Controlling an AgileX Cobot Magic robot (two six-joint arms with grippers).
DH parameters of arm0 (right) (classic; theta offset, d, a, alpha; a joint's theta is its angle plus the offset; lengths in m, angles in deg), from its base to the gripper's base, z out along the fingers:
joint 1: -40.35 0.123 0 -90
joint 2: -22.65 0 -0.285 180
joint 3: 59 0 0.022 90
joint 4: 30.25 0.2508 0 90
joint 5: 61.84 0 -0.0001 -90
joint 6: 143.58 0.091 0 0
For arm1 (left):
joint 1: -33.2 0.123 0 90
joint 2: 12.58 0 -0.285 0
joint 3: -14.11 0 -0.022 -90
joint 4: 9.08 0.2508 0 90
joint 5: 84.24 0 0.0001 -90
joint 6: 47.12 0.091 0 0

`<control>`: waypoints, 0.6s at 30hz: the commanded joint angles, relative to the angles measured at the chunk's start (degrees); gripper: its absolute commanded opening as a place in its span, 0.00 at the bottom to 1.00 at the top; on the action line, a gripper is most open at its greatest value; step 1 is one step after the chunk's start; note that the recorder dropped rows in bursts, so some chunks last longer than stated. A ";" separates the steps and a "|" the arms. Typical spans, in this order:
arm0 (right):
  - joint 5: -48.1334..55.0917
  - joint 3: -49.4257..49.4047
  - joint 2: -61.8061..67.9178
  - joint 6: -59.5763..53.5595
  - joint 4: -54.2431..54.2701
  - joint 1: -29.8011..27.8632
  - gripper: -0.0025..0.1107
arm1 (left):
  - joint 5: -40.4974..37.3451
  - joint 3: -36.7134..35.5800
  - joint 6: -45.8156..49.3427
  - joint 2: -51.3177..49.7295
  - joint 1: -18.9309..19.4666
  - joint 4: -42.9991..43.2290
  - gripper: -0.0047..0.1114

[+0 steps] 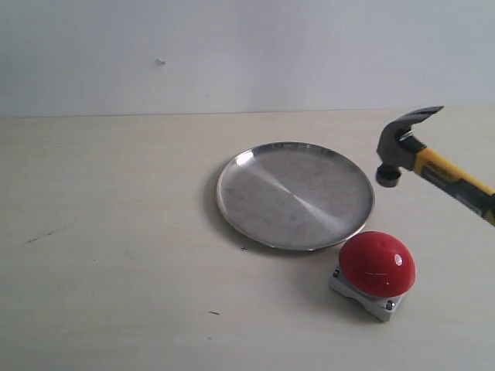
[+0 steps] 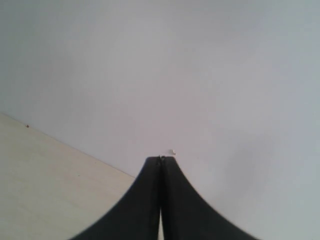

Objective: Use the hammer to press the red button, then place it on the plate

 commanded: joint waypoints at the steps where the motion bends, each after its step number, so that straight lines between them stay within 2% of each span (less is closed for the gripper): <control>1: -1.23 1.32 -0.42 -0.08 -0.57 -1.10 0.02 | -0.07 -0.16 0.40 0.33 0.05 -0.22 0.04; 5: 3.32 1.32 -0.42 -1.85 -2.00 -1.10 0.02 | -0.06 -0.16 0.40 0.33 0.05 -0.22 0.04; 8: 2.56 1.32 -0.54 12.02 -11.14 -1.10 0.02 | 0.04 -0.16 0.40 0.33 0.05 -0.22 0.04; 10: 0.53 1.32 -0.54 20.89 -13.21 -0.96 0.02 | -0.07 -0.16 0.40 0.33 0.05 -0.22 0.04; 18: -9.76 -1.81 -1.93 31.65 -13.59 -0.95 0.02 | 0.05 -0.16 0.40 0.33 0.05 -0.22 0.04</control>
